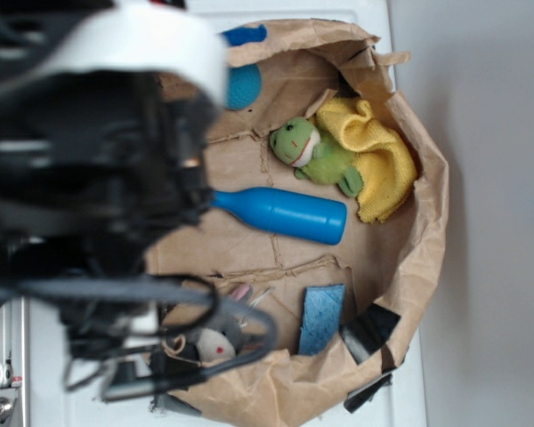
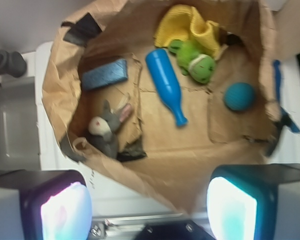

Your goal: Grab the gray animal.

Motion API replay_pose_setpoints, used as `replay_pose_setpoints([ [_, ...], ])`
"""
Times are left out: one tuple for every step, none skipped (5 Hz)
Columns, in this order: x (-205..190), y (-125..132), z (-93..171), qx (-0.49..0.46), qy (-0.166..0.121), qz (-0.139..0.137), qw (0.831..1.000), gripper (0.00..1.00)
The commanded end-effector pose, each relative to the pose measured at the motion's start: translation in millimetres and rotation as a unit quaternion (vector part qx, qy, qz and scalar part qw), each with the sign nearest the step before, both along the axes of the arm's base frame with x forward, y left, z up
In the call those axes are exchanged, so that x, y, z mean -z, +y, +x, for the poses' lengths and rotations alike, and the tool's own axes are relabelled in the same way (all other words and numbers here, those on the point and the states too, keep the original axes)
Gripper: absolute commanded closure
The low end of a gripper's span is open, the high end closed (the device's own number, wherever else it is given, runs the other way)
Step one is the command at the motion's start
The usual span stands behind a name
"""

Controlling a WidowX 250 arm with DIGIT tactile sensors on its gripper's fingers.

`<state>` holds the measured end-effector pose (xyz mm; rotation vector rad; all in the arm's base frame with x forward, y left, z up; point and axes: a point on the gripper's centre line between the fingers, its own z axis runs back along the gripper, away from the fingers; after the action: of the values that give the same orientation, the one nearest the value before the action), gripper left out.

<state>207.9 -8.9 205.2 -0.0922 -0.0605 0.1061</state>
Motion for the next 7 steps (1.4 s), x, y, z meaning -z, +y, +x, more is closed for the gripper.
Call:
replay_pose_setpoints([
  [31.3, 6.2, -2.5, 0.016, 0.021, -0.073, 0.997, 0.0],
  [38.3, 2.0, -2.3, 0.066, -0.005, -0.093, 0.993, 0.0],
  [38.3, 2.0, -2.3, 0.066, -0.005, -0.093, 0.993, 0.0],
  [38.3, 2.0, -2.3, 0.066, -0.005, -0.093, 0.993, 0.0],
  [38.3, 2.0, -2.3, 0.066, -0.005, -0.093, 0.993, 0.0],
  [42.3, 8.6, 22.4, 0.038, -0.01, -0.083, 0.996, 0.0],
  [55.4, 19.0, 49.4, -0.009, -0.004, -0.069, 0.998, 0.0],
])
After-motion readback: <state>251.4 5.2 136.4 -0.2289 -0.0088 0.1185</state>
